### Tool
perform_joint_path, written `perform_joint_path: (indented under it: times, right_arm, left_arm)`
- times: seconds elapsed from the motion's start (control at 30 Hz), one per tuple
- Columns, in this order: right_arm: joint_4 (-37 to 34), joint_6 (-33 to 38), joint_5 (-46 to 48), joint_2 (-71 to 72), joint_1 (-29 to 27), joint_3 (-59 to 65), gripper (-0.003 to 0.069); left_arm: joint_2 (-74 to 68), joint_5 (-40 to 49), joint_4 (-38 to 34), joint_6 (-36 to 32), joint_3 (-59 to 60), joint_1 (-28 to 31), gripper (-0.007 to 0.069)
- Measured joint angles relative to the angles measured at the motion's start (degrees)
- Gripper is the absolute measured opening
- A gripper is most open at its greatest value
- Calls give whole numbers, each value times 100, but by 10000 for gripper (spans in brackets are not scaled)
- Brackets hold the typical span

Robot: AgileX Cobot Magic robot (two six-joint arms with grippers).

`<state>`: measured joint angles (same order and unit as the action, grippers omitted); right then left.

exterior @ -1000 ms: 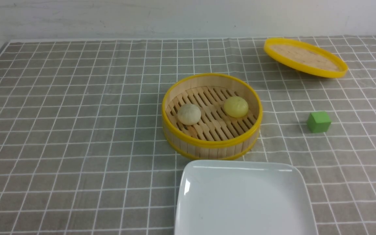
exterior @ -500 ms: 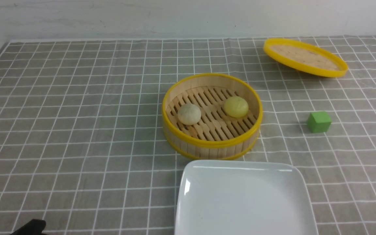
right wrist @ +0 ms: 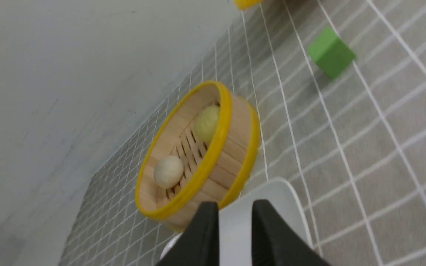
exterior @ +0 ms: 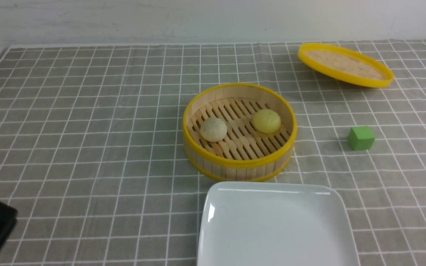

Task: Put the steamed buns into the plate on the grey tablecloth.
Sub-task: 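Reach toward a bun in the bamboo steamer with the right gripper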

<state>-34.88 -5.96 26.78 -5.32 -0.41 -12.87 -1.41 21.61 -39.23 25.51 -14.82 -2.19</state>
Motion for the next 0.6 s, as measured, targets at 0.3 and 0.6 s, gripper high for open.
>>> perform_joint_path:
  times: [0.3, 0.6]
  right_arm:
    - [2394, 283, 2063, -3629, 0, -2300, -5]
    - [-205, 2733, 2468, -6407, 333, -3683, 88]
  left_arm:
    - [-3304, 3450, 1038, -1317, -1731, -49, 2]
    - [-5133, 3373, 1171, -2069, -2393, -49, 19]
